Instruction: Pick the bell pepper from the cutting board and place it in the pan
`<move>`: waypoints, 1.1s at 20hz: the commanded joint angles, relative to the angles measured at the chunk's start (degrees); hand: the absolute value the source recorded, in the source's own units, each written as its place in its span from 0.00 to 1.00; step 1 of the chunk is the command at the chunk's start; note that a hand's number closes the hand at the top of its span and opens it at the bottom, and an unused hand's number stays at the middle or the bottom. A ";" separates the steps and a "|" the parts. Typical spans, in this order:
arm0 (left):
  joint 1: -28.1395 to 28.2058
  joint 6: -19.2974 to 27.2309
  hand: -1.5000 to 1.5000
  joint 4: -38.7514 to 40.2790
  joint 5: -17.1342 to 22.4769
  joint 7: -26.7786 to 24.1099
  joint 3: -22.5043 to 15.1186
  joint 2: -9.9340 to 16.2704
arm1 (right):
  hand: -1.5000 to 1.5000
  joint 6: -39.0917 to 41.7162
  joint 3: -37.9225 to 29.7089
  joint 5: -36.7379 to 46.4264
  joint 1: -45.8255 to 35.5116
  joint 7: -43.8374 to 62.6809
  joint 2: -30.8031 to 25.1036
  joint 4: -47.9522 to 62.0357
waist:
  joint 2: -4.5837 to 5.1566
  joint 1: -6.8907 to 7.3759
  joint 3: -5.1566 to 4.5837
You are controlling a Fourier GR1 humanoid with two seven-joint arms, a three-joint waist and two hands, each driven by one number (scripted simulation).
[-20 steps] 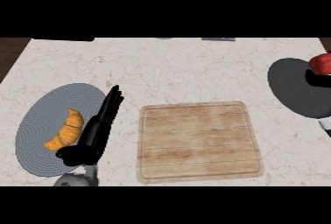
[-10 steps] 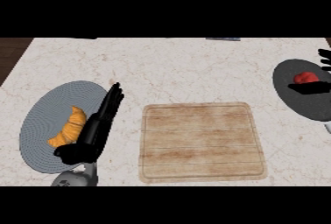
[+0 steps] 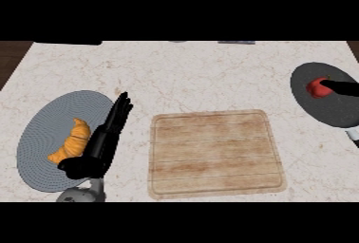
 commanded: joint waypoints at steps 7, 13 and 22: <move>1.53 1.53 0.50 -0.86 -0.75 0.41 0.77 -0.12 | 0.00 24.63 -7.13 -10.61 7.16 -8.26 -7.12 2.91 | -1.12 -2.55 -0.19; 3.34 0.77 0.50 -1.22 -0.74 -1.15 0.66 -0.01 | 0.00 33.68 -3.97 -10.99 12.28 -13.82 -8.02 0.71 | -1.29 -2.65 -0.28; 5.09 0.24 0.50 -0.84 -1.16 -2.13 0.95 -0.12 | 0.00 34.21 -0.65 -13.65 18.12 -17.81 -8.30 -2.08 | -1.32 -2.65 -0.29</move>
